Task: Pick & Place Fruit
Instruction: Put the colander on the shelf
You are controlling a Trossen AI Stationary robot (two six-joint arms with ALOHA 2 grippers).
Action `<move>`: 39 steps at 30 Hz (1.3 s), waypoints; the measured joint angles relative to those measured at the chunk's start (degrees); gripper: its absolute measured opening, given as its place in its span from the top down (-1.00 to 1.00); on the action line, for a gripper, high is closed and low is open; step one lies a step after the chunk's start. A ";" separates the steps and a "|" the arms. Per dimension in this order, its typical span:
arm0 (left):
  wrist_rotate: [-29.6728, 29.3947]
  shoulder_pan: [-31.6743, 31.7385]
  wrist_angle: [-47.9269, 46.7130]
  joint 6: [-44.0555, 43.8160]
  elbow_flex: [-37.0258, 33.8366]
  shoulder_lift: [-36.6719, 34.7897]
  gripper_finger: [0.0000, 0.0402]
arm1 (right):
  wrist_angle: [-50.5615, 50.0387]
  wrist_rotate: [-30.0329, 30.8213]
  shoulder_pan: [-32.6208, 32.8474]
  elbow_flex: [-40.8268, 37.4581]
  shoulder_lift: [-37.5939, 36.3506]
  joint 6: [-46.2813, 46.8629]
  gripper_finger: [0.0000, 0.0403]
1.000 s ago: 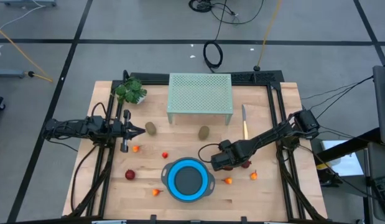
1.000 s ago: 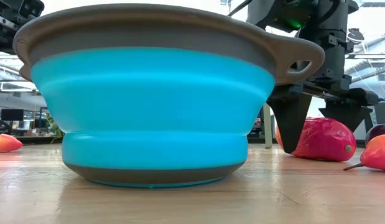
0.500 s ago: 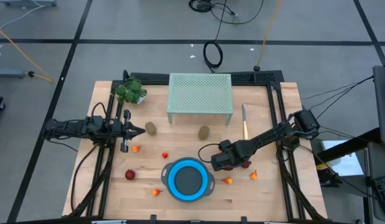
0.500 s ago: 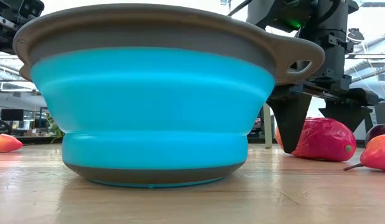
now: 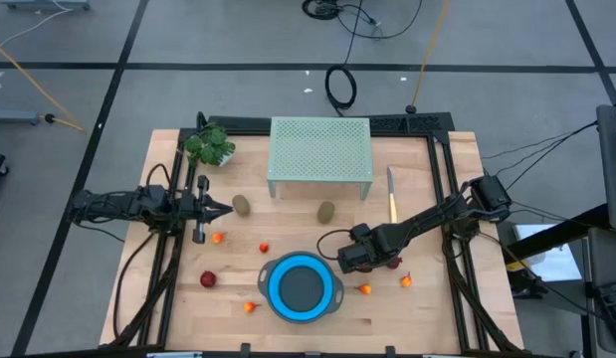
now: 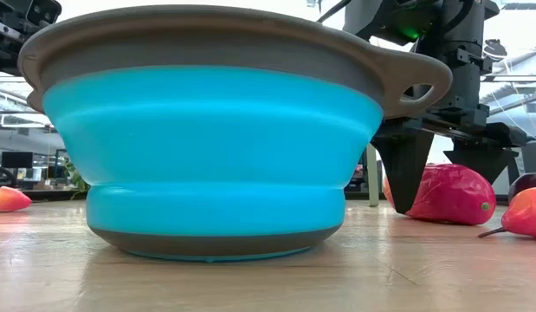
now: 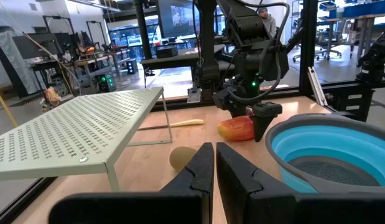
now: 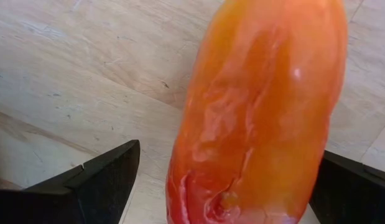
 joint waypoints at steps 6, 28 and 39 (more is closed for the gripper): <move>0.00 0.02 0.00 0.00 0.00 0.00 0.89 | -1.18 -0.49 -0.06 0.00 -0.02 0.01 -0.96; 0.12 0.01 1.40 -0.04 0.00 0.02 0.89 | 1.15 1.84 -0.39 0.00 -14.19 -2.66 -0.96; 0.50 0.02 1.36 -0.04 0.00 0.02 0.89 | 17.04 1.77 -1.11 0.00 -14.12 -14.17 -0.96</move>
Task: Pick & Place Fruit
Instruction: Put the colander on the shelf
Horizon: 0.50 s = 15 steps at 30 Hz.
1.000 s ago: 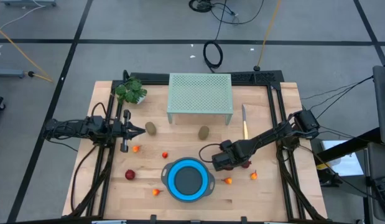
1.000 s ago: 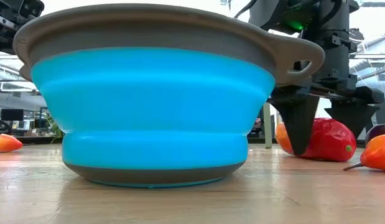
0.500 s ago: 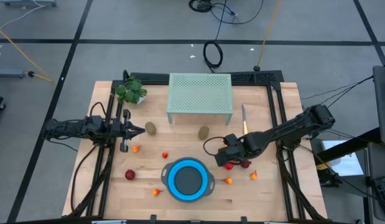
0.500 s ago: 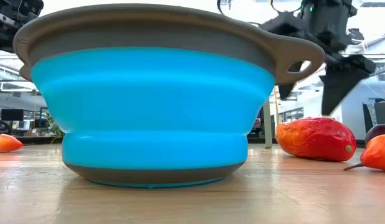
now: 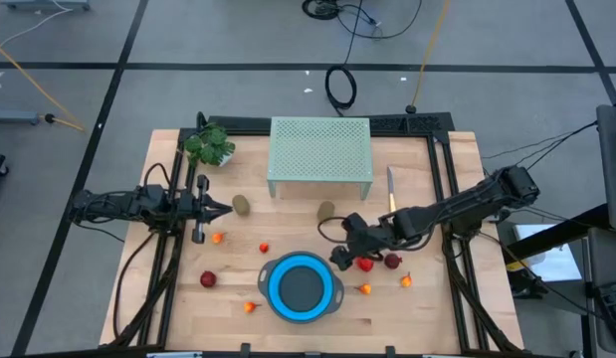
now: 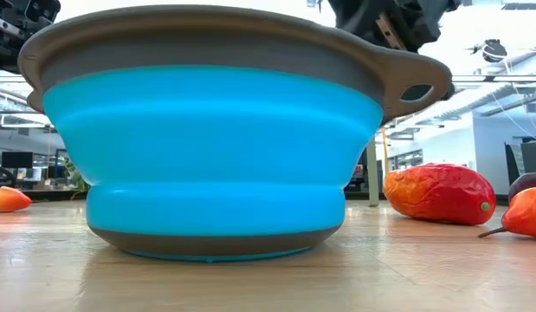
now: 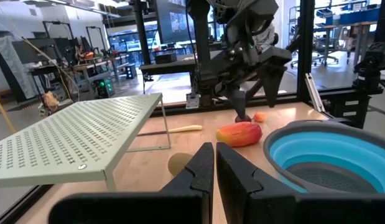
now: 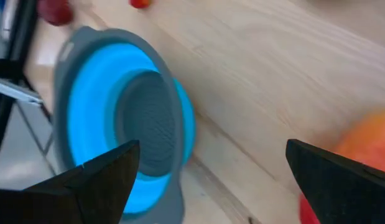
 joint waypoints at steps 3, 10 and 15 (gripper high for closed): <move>0.00 -0.02 -0.02 0.00 0.00 0.00 0.89 | 3.27 -0.26 0.02 0.00 0.51 -3.64 -0.96; 0.00 0.00 -0.09 0.00 0.00 0.00 0.89 | 6.26 -0.78 0.07 0.07 0.65 -10.81 -0.96; 0.00 0.00 -0.11 0.00 0.00 0.00 0.89 | 7.16 -3.30 0.09 0.07 0.68 -14.19 -0.96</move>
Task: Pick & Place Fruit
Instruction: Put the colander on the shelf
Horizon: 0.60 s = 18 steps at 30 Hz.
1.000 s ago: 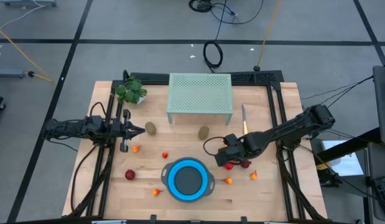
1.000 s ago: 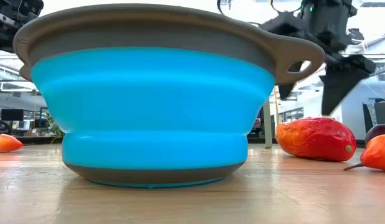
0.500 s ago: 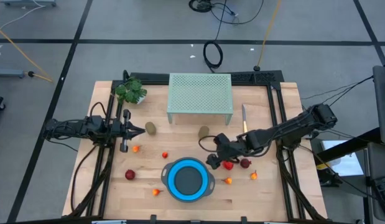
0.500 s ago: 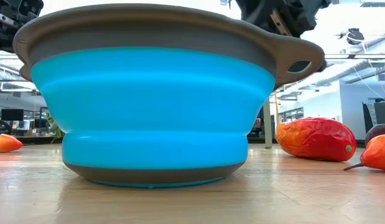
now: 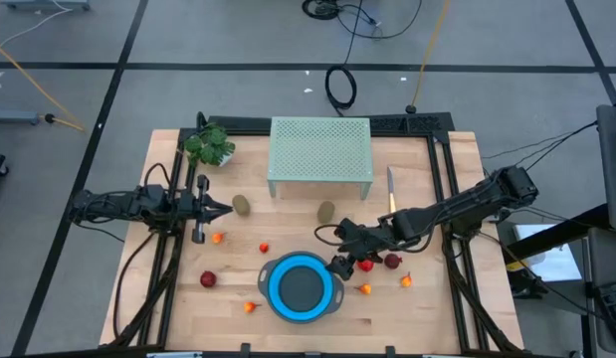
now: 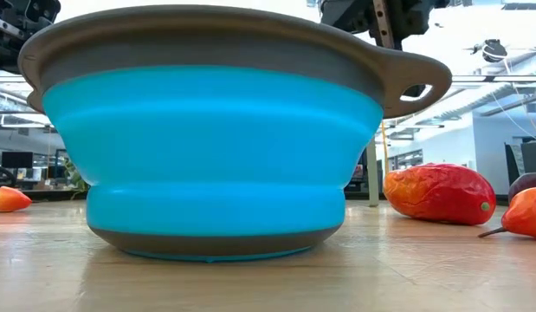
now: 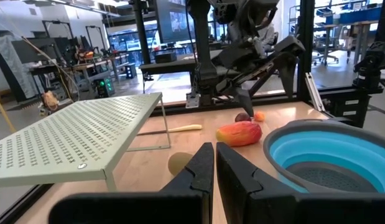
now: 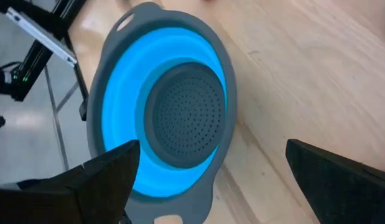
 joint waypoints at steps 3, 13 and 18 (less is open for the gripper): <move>-0.02 0.00 0.00 0.00 0.00 -0.01 0.89 | 0.96 0.02 0.00 0.00 0.79 -1.61 -0.96; -0.02 -0.01 0.02 0.01 0.00 0.00 0.89 | 5.39 -4.37 -0.84 -0.09 7.92 -3.63 -0.96; -0.02 0.00 0.04 0.00 0.00 -0.02 0.89 | 4.79 -3.05 -0.90 -0.07 8.44 -4.39 -0.96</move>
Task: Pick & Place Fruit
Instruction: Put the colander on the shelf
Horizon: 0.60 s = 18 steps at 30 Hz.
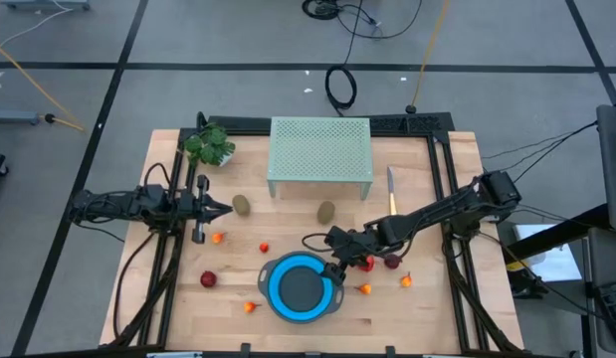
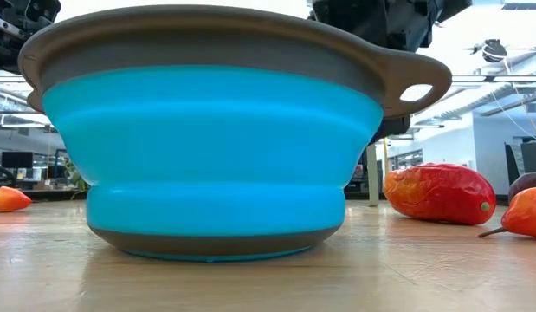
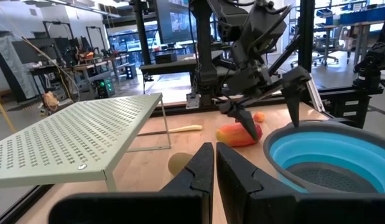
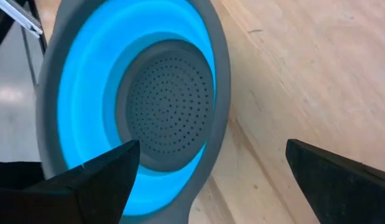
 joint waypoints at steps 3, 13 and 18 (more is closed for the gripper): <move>0.00 -0.01 0.00 0.00 0.00 0.02 0.89 | -0.36 0.89 0.02 0.04 -0.09 -0.75 -0.96; 0.00 0.00 0.00 0.00 0.00 0.02 0.89 | -0.42 0.27 0.03 -0.02 3.22 -1.78 -0.96; 0.00 0.00 0.02 -0.03 0.00 0.00 0.89 | 0.12 -2.93 0.00 1.11 6.67 -1.16 -0.96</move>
